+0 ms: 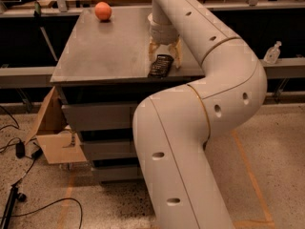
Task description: Pick rxbar chocolate
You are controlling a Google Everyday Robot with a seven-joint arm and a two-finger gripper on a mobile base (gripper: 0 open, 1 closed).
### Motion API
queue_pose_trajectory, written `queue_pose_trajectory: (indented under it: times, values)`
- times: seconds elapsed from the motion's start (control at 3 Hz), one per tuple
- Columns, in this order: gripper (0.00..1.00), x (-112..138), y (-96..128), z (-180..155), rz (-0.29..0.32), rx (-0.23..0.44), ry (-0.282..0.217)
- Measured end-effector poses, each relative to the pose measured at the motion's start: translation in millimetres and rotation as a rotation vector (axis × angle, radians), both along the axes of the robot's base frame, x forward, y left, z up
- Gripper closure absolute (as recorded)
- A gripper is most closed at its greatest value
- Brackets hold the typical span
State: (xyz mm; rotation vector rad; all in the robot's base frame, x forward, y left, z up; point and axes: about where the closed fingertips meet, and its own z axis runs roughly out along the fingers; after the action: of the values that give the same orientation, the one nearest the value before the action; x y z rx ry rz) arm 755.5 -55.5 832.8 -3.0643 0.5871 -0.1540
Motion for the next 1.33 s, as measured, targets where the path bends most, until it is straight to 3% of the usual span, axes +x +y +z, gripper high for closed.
queue_pose_trajectory:
  times: [1.0,1.33]
  values:
    - [0.47,-1.3,-1.2,3.9,-0.003,-0.002,-0.001]
    - [0.55,-1.5,-1.5,4.3,-0.003,-0.002,-0.001]
